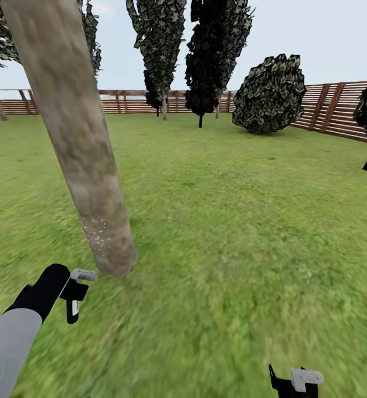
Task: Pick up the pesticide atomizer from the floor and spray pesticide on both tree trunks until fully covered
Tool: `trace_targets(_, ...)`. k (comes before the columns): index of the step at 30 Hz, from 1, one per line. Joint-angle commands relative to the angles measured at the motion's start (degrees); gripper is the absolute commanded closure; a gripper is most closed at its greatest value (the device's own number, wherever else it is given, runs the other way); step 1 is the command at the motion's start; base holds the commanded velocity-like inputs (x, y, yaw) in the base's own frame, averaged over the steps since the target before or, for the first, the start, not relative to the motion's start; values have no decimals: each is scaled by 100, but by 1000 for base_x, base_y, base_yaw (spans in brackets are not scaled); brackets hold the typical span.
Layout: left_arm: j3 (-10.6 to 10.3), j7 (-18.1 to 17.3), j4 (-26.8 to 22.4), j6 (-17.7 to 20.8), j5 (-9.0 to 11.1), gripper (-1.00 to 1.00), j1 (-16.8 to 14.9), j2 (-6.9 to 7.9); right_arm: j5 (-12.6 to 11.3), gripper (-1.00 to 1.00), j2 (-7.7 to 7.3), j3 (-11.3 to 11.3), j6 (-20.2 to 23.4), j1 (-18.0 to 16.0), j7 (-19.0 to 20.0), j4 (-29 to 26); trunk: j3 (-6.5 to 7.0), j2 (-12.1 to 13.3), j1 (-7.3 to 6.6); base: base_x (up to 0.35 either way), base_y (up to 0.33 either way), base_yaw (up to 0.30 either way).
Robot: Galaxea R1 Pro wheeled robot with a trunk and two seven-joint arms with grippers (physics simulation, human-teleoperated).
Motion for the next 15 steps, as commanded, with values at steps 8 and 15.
trace_targets(8, 132, -65, -18, -3, 333, 100, -5, -59, 56, -100, -3, -29, -23, -3, -21, 1, -5, -2, 0, 136, -276, 224)
trace_targets(15, 580, -68, 70, -682, 401, 100, 73, -16, 52, -100, -38, -38, -28, -4, -21, -14, -5, -2, 0, 113, -276, 6)
